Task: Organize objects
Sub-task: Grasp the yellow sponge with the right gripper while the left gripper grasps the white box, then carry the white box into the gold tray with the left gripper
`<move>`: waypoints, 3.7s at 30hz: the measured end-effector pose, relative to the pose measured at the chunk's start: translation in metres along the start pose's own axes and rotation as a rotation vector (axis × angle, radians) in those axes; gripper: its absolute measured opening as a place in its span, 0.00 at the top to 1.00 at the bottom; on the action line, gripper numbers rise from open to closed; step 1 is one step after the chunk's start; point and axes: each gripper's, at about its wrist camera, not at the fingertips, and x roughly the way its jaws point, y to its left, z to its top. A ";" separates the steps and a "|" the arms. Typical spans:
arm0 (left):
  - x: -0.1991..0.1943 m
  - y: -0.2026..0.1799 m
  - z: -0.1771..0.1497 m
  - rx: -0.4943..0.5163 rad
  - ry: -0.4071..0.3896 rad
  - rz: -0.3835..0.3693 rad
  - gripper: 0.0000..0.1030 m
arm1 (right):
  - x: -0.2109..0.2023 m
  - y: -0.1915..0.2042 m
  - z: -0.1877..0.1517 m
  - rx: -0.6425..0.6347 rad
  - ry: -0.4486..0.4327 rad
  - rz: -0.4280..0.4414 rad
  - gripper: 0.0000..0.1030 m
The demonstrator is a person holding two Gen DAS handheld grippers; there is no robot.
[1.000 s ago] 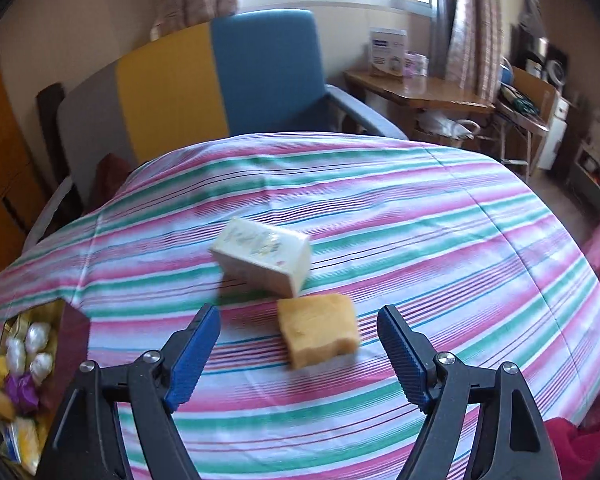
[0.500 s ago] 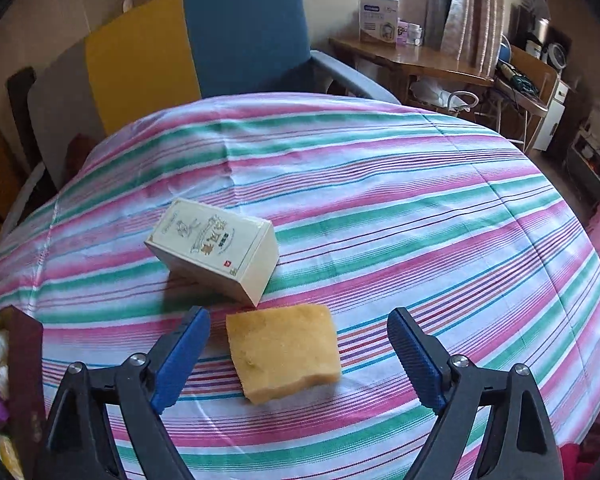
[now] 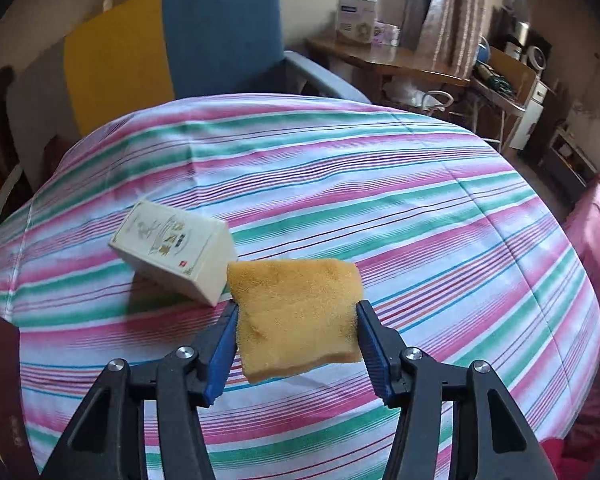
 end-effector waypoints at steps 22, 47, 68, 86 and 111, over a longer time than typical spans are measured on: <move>0.191 -0.022 0.145 -0.329 0.235 0.061 0.21 | -0.003 -0.029 0.013 0.166 0.000 0.090 0.43; 0.052 0.004 -0.024 0.099 0.046 0.207 0.49 | 0.028 0.038 -0.010 -0.139 0.129 0.260 0.44; 0.023 0.004 -0.090 0.165 -0.081 0.278 0.50 | 0.033 0.071 -0.035 -0.318 0.118 0.222 0.45; 0.004 0.000 -0.091 0.154 -0.136 0.275 0.50 | 0.036 0.077 -0.042 -0.371 0.133 0.178 0.43; -0.091 0.015 -0.104 0.116 -0.291 0.318 0.50 | 0.036 0.081 -0.048 -0.405 0.083 0.141 0.43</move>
